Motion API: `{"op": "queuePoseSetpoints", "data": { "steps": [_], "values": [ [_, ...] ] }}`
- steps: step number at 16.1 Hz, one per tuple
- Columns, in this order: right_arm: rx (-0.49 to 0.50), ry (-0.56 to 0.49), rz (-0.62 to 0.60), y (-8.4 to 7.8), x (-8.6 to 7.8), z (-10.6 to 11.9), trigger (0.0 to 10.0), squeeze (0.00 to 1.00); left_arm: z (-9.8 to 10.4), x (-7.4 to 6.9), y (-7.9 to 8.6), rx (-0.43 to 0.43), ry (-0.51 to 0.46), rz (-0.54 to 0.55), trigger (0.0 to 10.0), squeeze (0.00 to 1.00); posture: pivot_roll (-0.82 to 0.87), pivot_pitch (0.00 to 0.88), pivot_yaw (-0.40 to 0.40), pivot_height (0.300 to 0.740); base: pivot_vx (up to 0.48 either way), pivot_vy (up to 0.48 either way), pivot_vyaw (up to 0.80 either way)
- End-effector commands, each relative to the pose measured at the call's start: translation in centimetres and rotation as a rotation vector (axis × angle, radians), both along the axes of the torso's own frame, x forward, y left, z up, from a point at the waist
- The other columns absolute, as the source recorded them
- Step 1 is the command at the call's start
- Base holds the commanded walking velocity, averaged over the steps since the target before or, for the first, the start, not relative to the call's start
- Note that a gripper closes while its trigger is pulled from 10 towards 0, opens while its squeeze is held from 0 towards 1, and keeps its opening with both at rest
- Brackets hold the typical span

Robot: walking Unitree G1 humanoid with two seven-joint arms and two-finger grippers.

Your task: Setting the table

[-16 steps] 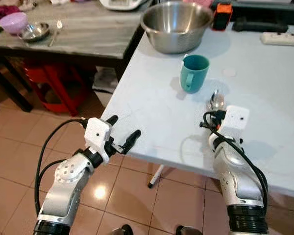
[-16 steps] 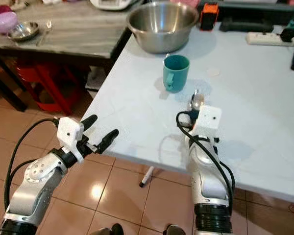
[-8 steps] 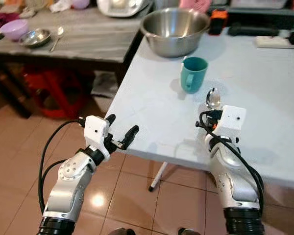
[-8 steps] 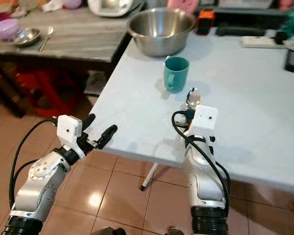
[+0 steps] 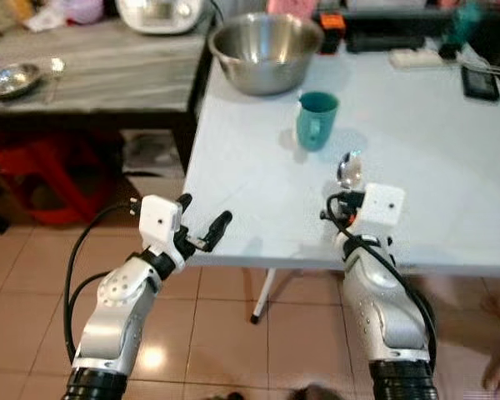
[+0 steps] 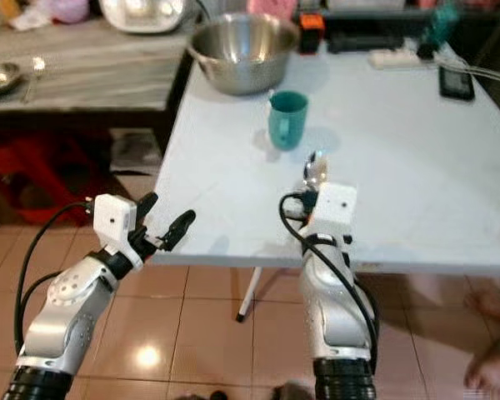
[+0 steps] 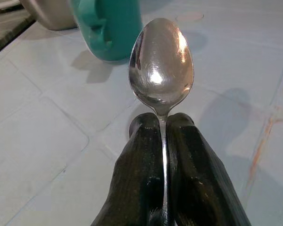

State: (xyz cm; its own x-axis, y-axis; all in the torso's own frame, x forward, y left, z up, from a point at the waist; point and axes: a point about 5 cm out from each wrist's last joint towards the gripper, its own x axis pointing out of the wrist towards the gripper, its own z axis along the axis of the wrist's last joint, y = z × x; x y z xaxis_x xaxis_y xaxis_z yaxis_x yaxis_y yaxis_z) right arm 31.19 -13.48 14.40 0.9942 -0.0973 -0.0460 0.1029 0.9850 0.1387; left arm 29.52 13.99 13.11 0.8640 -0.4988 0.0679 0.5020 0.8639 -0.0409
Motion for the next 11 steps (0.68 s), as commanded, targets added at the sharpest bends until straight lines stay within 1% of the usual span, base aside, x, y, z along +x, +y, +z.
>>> {"op": "queuePoseSetpoints", "data": {
  "steps": [1, 11],
  "values": [
    [-0.001, -0.013, -0.014, -0.33, -0.12, 0.18, 10.0, 0.00, -0.23, -0.12, -0.22, 0.006, 0.009, -0.007, 10.0, 0.00, -0.16, 0.131, 0.095, 0.740, 0.000, 0.450, 0.00],
    [-0.028, -0.038, -0.012, -0.45, -0.06, 0.44, 10.0, 0.00, -0.08, 0.22, -0.62, 0.000, -0.005, -0.010, 10.0, 0.00, -0.16, 0.124, 0.097, 0.740, 0.000, 0.467, 0.00]
  ]
}}
